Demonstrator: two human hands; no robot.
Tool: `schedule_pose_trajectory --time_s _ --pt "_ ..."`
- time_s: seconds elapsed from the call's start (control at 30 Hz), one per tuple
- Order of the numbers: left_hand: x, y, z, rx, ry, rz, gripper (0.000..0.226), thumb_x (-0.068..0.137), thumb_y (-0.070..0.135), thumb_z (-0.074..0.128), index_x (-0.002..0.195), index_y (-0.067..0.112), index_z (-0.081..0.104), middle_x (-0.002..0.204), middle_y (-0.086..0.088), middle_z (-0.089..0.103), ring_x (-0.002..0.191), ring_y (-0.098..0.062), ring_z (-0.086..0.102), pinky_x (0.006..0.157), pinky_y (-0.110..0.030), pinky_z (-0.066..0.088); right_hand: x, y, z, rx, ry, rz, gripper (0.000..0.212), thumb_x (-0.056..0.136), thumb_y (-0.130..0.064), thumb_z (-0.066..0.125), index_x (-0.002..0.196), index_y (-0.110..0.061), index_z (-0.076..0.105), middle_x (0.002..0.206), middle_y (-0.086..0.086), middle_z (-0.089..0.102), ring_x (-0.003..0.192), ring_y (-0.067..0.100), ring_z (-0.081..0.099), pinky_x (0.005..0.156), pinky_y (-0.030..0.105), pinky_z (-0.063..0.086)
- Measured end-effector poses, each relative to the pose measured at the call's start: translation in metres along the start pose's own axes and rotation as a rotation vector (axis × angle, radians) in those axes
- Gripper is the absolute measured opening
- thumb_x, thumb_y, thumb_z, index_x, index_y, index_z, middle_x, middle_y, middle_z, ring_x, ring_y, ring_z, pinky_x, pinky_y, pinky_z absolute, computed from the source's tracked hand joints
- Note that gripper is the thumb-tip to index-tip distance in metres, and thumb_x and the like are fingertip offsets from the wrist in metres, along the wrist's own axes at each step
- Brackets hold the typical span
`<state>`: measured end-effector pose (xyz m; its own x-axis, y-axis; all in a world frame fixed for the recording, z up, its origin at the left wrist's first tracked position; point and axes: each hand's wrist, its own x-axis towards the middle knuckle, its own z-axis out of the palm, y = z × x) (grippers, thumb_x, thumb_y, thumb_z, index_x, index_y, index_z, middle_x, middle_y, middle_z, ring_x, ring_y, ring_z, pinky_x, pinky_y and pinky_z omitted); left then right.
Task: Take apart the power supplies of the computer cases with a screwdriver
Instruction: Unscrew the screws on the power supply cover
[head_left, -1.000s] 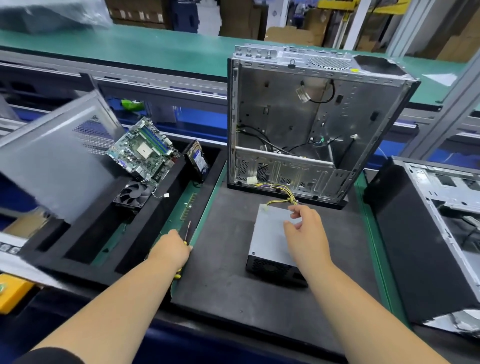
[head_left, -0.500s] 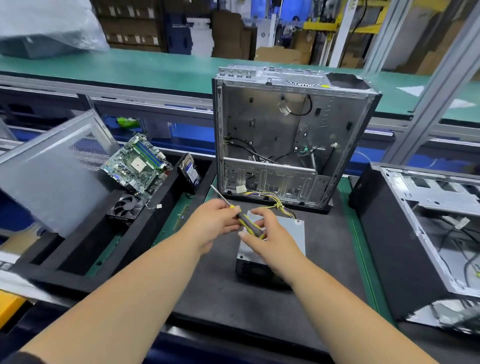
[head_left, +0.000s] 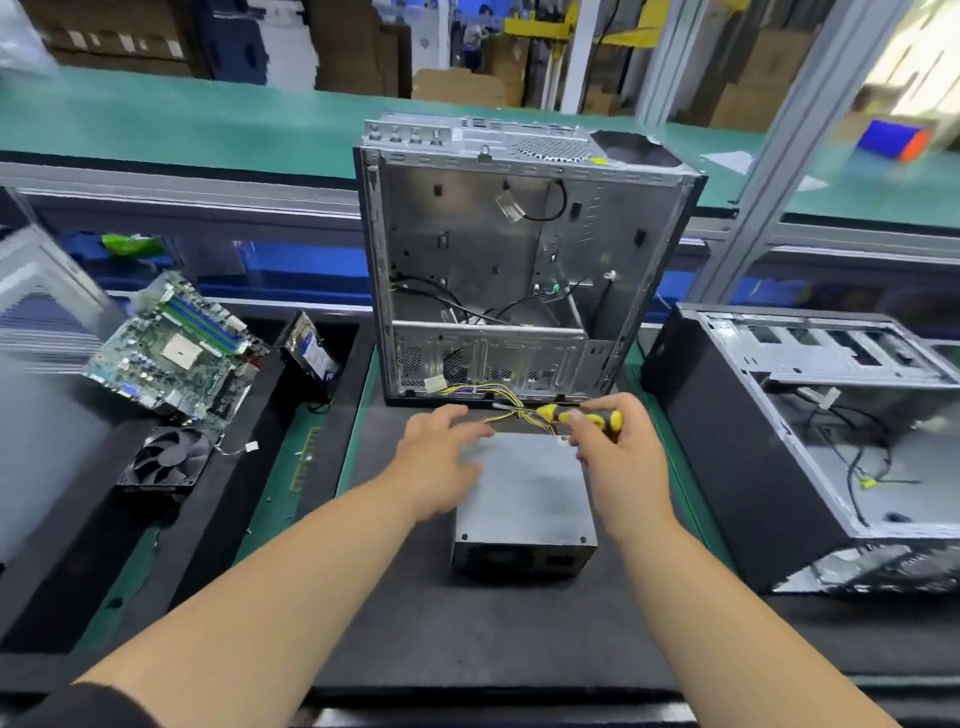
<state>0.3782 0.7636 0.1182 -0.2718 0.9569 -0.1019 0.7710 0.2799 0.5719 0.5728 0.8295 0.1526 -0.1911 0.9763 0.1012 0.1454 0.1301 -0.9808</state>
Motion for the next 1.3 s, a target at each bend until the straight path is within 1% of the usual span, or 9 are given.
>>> schedule_pose_trajectory --time_s 0.27,0.37,0.5,0.6,0.77,0.93,1.07,1.17,1.3 --pt "0.038 -0.047 -0.009 0.056 -0.013 0.108 0.027 0.099 0.032 0.052 0.123 0.035 0.062 0.135 0.013 0.055 0.127 -0.017 0.05 0.11 -0.04 0.035 0.001 -0.011 0.025 -0.082 0.095 -0.001 0.009 0.089 -0.031 0.068 0.085 -0.027 0.06 0.074 -0.004 0.064 0.066 0.01 0.057 0.067 0.036 0.048" --pt "0.054 -0.056 -0.013 -0.005 -0.194 0.081 0.03 0.101 0.032 0.049 0.127 0.032 0.062 0.135 0.008 0.057 0.124 -0.018 0.052 0.105 -0.034 0.04 0.0 -0.017 0.045 -0.186 0.083 -0.007 0.013 0.091 -0.034 0.067 0.084 -0.025 0.059 0.077 0.001 0.064 0.066 0.009 0.054 0.066 0.033 0.046" --pt "0.06 -0.06 -0.01 -0.136 -0.49 0.007 0.033 0.102 0.038 0.047 0.132 0.029 0.057 0.126 0.003 0.061 0.095 -0.016 0.056 0.076 -0.023 0.039 0.002 -0.021 0.068 -0.371 0.058 -0.012 0.017 0.093 -0.036 0.064 0.087 -0.023 0.055 0.069 -0.008 0.059 0.057 0.002 0.045 0.056 0.026 0.036" --pt "0.064 -0.068 -0.01 -0.168 -0.542 0.029 0.036 0.102 0.04 0.047 0.134 0.028 0.055 0.123 0.006 0.059 0.1 -0.015 0.055 0.085 -0.024 0.04 0.004 -0.023 0.078 -0.44 0.063 -0.013 0.018 0.094 -0.037 0.062 0.087 -0.024 0.053 0.067 -0.016 0.061 0.055 0.001 0.047 0.051 0.021 0.035" --pt "0.064 -0.077 -0.004 -0.345 -0.302 0.116 0.031 0.094 0.036 0.062 0.124 0.029 0.063 0.133 0.006 0.053 0.132 -0.014 0.034 0.109 -0.03 0.033 0.009 -0.027 0.083 -0.522 0.042 -0.011 0.021 0.096 -0.035 0.062 0.086 -0.022 0.05 0.066 -0.021 0.061 0.055 0.0 0.049 0.05 0.025 0.035" --pt "0.066 -0.062 -0.002 -0.476 -0.12 0.152 0.025 0.077 0.027 0.081 0.087 0.04 0.062 0.101 0.015 0.061 0.093 -0.002 0.056 0.076 -0.007 0.037 0.032 -0.045 0.085 -0.695 -0.122 -0.063 0.019 0.092 -0.032 0.067 0.087 -0.022 0.052 0.074 -0.006 0.059 0.067 0.011 0.05 0.055 0.028 0.039" --pt "0.064 -0.051 0.01 -0.435 -0.017 0.036 0.021 0.076 0.018 0.077 0.075 0.032 0.061 0.079 0.011 0.064 0.067 -0.001 0.053 0.059 -0.009 0.037 0.056 -0.065 0.085 -0.785 -0.348 -0.039 0.012 0.086 -0.021 0.07 0.085 -0.028 0.061 0.078 -0.011 0.062 0.065 0.004 0.053 0.047 0.016 0.037" --pt "0.06 -0.045 0.015 -0.475 0.068 -0.059 0.022 0.079 0.015 0.076 0.073 0.031 0.061 0.077 0.007 0.064 0.064 0.0 0.054 0.057 -0.008 0.038 0.068 -0.073 0.087 -0.777 -0.461 -0.008 0.016 0.08 -0.011 0.061 0.078 -0.027 0.064 0.079 -0.01 0.066 0.077 0.012 0.065 0.062 0.028 0.055" --pt "0.056 -0.034 0.02 -0.457 0.128 -0.108 0.021 0.08 0.021 0.076 0.075 0.029 0.057 0.078 0.004 0.061 0.064 -0.007 0.052 0.054 -0.01 0.036 0.075 -0.071 0.089 -0.723 -0.483 -0.052 0.024 0.091 -0.044 0.061 0.078 -0.024 0.057 0.076 -0.005 0.068 0.078 0.017 0.067 0.075 0.037 0.056"
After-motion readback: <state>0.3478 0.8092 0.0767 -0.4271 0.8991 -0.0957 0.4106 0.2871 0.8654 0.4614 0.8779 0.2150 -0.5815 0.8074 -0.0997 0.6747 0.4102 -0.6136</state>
